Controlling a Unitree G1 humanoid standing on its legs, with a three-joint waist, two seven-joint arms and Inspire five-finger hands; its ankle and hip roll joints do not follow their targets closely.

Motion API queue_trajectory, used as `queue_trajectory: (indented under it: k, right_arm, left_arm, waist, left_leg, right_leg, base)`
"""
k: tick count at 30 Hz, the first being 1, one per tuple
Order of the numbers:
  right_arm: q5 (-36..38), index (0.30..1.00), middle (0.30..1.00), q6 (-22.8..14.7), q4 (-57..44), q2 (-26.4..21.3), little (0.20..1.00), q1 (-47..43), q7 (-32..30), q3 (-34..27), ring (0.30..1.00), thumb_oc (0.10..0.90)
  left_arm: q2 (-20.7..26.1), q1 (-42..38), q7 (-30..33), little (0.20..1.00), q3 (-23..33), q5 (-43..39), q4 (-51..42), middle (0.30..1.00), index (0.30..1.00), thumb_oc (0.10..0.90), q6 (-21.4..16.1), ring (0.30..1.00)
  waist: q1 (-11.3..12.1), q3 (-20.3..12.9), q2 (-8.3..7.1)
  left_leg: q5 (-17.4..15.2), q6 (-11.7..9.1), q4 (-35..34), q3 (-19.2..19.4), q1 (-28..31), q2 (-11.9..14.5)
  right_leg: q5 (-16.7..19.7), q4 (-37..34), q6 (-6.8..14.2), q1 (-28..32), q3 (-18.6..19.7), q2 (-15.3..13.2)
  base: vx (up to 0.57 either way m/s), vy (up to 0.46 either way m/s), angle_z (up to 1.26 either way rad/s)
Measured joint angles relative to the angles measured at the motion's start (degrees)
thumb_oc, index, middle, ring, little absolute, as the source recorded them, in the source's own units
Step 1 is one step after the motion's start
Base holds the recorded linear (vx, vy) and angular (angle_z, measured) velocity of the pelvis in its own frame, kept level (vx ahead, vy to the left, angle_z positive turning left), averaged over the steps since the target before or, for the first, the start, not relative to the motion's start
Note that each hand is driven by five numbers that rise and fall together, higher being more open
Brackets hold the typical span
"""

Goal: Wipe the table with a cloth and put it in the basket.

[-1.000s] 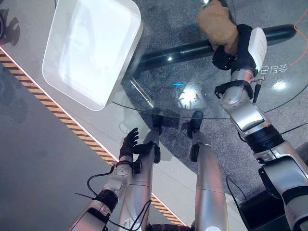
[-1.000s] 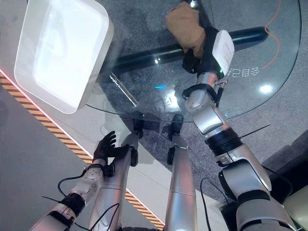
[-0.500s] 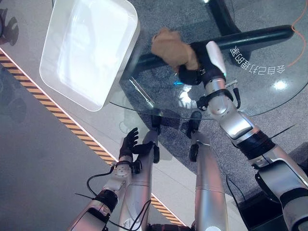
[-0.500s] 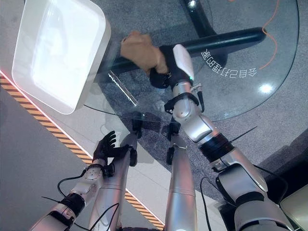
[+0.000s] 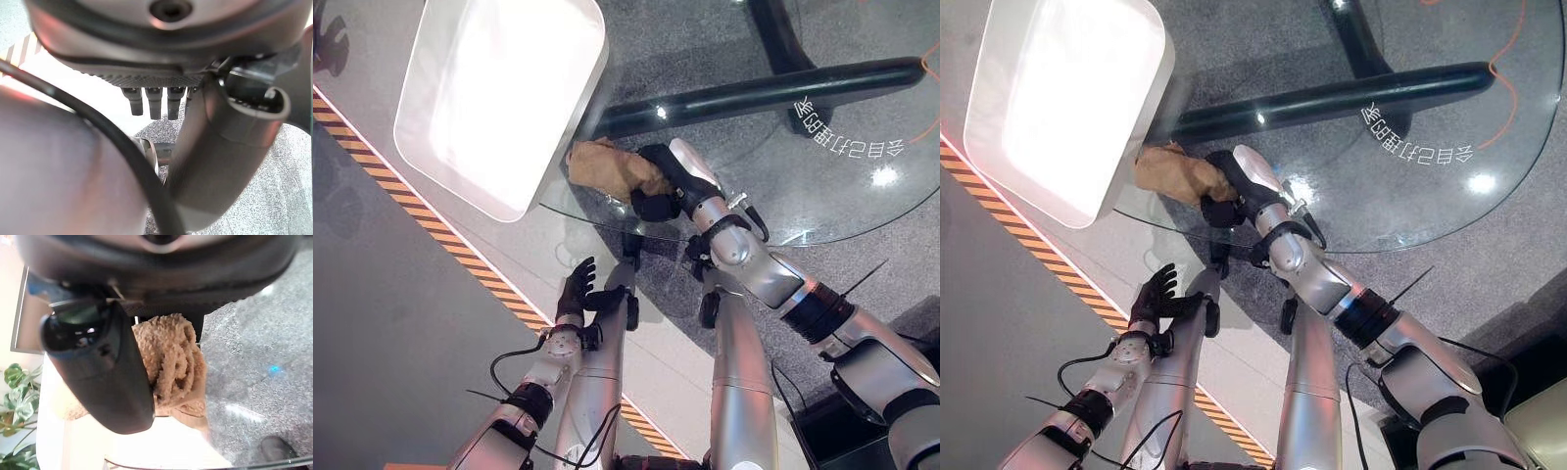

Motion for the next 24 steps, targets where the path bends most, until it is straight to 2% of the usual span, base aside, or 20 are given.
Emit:
queue_trajectory:
  k: [6,13,17,21,24]
  right_arm:
    - [0.1,0.3,0.3,0.0,0.0,0.0,0.2,0.2,-1.5,0.1,0.3,0.1]
    - [0.1,0.3,0.3,0.0,1.4,-0.3,0.2,0.9,-8.5,-2.4,0.3,0.1]
    - [0.1,0.3,0.3,0.1,3.0,-0.2,0.2,1.5,-14.5,-6.0,0.3,0.1]
    - [0.2,0.3,0.3,0.7,4.9,-0.5,0.2,1.6,-20.3,-13.2,0.3,0.1]
    - [1.5,0.3,0.3,1.5,5.3,-3.0,0.2,1.6,-22.6,-15.4,0.3,0.1]
  left_arm:
    - [0.0,-0.1,0.0,0.9,-0.1,0.0,0.1,0.9,0.9,0.8,0.0,0.9]
    - [0.0,-0.2,0.0,0.9,-0.1,0.0,0.2,0.9,0.9,0.8,0.0,0.9]
    - [0.0,-0.2,0.1,0.9,-0.1,0.0,0.3,0.9,0.9,0.8,-0.1,0.9]
    - [0.2,-0.2,0.5,0.9,0.0,0.0,0.3,0.9,0.9,0.8,-0.3,0.9]
    - [0.4,-0.2,0.8,0.9,0.0,0.0,0.5,0.9,0.9,0.8,-0.3,0.9]
  waist:
    - [0.0,0.0,0.0]
    - [-0.2,0.0,-0.01]
    - [-0.3,0.0,-0.05]
    - [-1.1,0.0,-0.13]
    - [-1.6,0.0,-0.16]
  left_leg:
    - [0.2,0.3,0.1,0.0,0.0,-0.1]
    - [-0.1,0.1,1.0,0.0,0.0,-0.2]
    - [-0.1,0.2,1.3,0.0,0.0,-0.3]
    - [-0.3,0.5,1.8,0.0,-0.3,-0.3]
    - [-0.3,0.9,1.9,0.2,-0.3,-0.4]
  right_leg:
    - [0.0,0.2,0.0,0.0,0.0,-0.1]
    - [0.0,0.9,0.1,0.1,0.1,-0.3]
    - [0.1,0.9,0.2,0.1,0.1,-0.3]
    - [0.2,0.8,0.3,0.1,0.3,-0.3]
    - [0.3,0.6,0.5,0.1,0.4,-0.3]
  base:
    - [0.0,0.0,0.0]
    - [0.0,0.0,0.0]
    - [0.0,0.0,0.0]
    - [0.0,0.0,0.0]
    - [0.0,-0.011,-0.02]
